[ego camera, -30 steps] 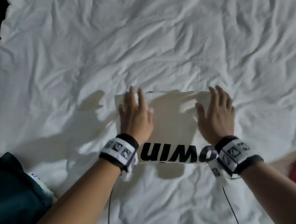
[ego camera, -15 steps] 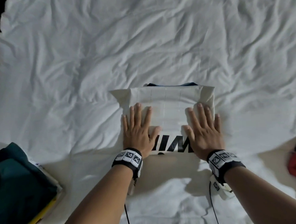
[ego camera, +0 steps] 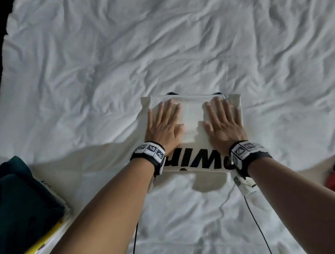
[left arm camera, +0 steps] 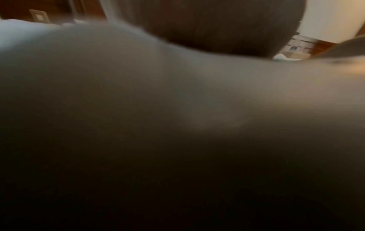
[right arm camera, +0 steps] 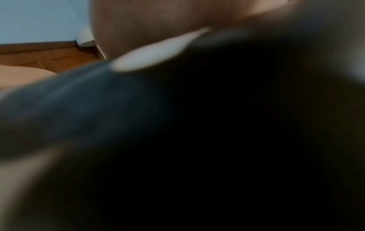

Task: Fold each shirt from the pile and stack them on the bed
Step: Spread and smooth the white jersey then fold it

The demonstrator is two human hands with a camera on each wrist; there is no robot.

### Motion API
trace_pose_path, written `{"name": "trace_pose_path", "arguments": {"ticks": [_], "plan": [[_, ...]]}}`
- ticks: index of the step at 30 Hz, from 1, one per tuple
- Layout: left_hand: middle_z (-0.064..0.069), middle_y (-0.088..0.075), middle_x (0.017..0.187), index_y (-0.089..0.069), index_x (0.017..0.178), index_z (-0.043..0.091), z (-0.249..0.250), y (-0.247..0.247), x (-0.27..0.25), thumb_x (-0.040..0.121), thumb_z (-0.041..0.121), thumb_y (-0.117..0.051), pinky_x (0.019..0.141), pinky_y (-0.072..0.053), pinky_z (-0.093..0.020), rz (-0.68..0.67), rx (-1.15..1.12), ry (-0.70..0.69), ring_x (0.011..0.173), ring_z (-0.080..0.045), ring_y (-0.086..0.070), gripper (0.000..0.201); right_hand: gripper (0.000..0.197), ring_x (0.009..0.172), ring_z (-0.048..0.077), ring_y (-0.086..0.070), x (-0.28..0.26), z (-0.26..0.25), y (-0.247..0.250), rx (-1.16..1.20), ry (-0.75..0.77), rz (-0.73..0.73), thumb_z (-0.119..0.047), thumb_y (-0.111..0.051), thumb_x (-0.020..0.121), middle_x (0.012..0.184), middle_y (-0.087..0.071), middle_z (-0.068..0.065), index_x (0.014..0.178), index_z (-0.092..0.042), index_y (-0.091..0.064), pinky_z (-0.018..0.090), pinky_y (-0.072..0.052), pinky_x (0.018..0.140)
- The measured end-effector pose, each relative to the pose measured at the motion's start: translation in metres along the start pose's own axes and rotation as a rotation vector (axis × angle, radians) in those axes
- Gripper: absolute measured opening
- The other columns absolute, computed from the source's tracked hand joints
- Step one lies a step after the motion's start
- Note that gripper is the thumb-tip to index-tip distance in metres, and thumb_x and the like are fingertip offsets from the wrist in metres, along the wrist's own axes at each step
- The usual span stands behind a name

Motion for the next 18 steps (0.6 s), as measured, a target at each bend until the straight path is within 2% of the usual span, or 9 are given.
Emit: {"name": "trace_pose_path", "arguments": {"ticks": [2, 5, 7, 9, 11, 13, 15, 18], "plan": [[-0.001, 0.039, 0.162, 0.029, 0.156, 0.032, -0.025, 0.002, -0.003, 0.105, 0.057, -0.006, 0.123, 0.012, -0.059, 0.018, -0.051, 0.097, 0.152, -0.026, 0.03, 0.066, 0.064, 0.151, 0.02, 0.031, 0.001, 0.02, -0.002, 0.014, -0.048, -0.023, -0.062, -0.002, 0.104, 0.162, 0.036, -0.004, 0.156, -0.036, 0.026, 0.054, 0.011, 0.124], [-0.007, 0.035, 0.164, 0.025, 0.159, 0.025, -0.049, 0.012, -0.019, 0.105, 0.055, -0.008, 0.124, 0.007, -0.061, 0.073, -0.138, 0.285, 0.153, -0.028, 0.028, 0.069, 0.067, 0.15, 0.024, 0.032, -0.01, 0.04, 0.006, 0.107, -0.244, -0.034, -0.06, -0.003, 0.103, 0.163, 0.035, 0.002, 0.156, -0.031, 0.027, 0.055, 0.011, 0.124], [-0.011, 0.033, 0.164, 0.021, 0.161, 0.02, -0.029, 0.022, -0.035, 0.106, 0.053, -0.013, 0.123, 0.01, -0.061, 0.16, -0.113, 0.238, 0.154, -0.03, 0.026, 0.072, 0.068, 0.151, 0.027, 0.029, -0.028, 0.026, 0.018, 0.105, -0.283, 0.051, -0.055, -0.005, 0.105, 0.165, 0.03, 0.01, 0.159, -0.024, 0.021, 0.054, 0.013, 0.124], [-0.013, 0.026, 0.167, 0.011, 0.163, 0.019, 0.012, 0.021, -0.056, 0.106, 0.049, -0.02, 0.124, 0.01, -0.06, 0.245, -0.074, 0.041, 0.156, -0.031, 0.02, 0.071, 0.065, 0.153, 0.028, 0.027, -0.051, -0.017, 0.018, 0.049, -0.125, 0.132, -0.049, -0.009, 0.107, 0.165, 0.029, 0.01, 0.161, -0.024, 0.016, 0.05, 0.018, 0.123], [-0.014, 0.013, 0.171, 0.001, 0.165, 0.022, 0.036, -0.001, -0.075, 0.106, 0.046, -0.026, 0.124, 0.0, -0.064, 0.246, -0.045, -0.079, 0.158, -0.031, 0.012, 0.069, 0.062, 0.154, 0.026, 0.024, -0.073, -0.044, -0.005, 0.056, -0.028, 0.102, -0.047, -0.011, 0.107, 0.167, 0.025, 0.007, 0.162, -0.029, 0.013, 0.051, 0.014, 0.124], [-0.012, 0.009, 0.171, 0.001, 0.165, 0.027, 0.025, -0.023, -0.084, 0.105, 0.048, -0.026, 0.123, -0.008, -0.064, 0.202, -0.009, -0.045, 0.158, -0.03, 0.009, 0.069, 0.06, 0.155, 0.024, 0.022, -0.085, -0.035, -0.029, 0.083, -0.091, 0.067, -0.05, -0.012, 0.106, 0.169, 0.019, 0.003, 0.162, -0.035, 0.008, 0.052, 0.005, 0.126], [-0.011, 0.011, 0.171, 0.004, 0.164, 0.029, 0.007, -0.032, -0.086, 0.104, 0.051, -0.022, 0.124, -0.006, -0.063, 0.175, 0.013, 0.006, 0.158, -0.03, 0.009, 0.069, 0.06, 0.155, 0.024, 0.021, -0.087, -0.015, -0.041, 0.085, -0.147, 0.069, -0.053, -0.012, 0.106, 0.17, 0.017, 0.002, 0.162, -0.038, 0.005, 0.05, 0.008, 0.126], [-0.01, 0.009, 0.172, 0.002, 0.165, 0.025, -0.008, -0.031, -0.086, 0.105, 0.05, -0.019, 0.125, -0.005, -0.062, 0.155, 0.009, 0.057, 0.158, -0.029, 0.008, 0.068, 0.063, 0.154, 0.02, 0.023, -0.086, -0.002, -0.043, 0.112, -0.17, 0.11, -0.054, -0.01, 0.104, 0.169, 0.019, 0.002, 0.162, -0.035, 0.008, 0.045, 0.014, 0.125]]}}
Point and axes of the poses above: each hand's wrist, its own x-axis towards the middle knuckle, its own y-axis out of the back of the hand, z = x × y, the point moved 8 cm from there along x, towards the middle knuckle
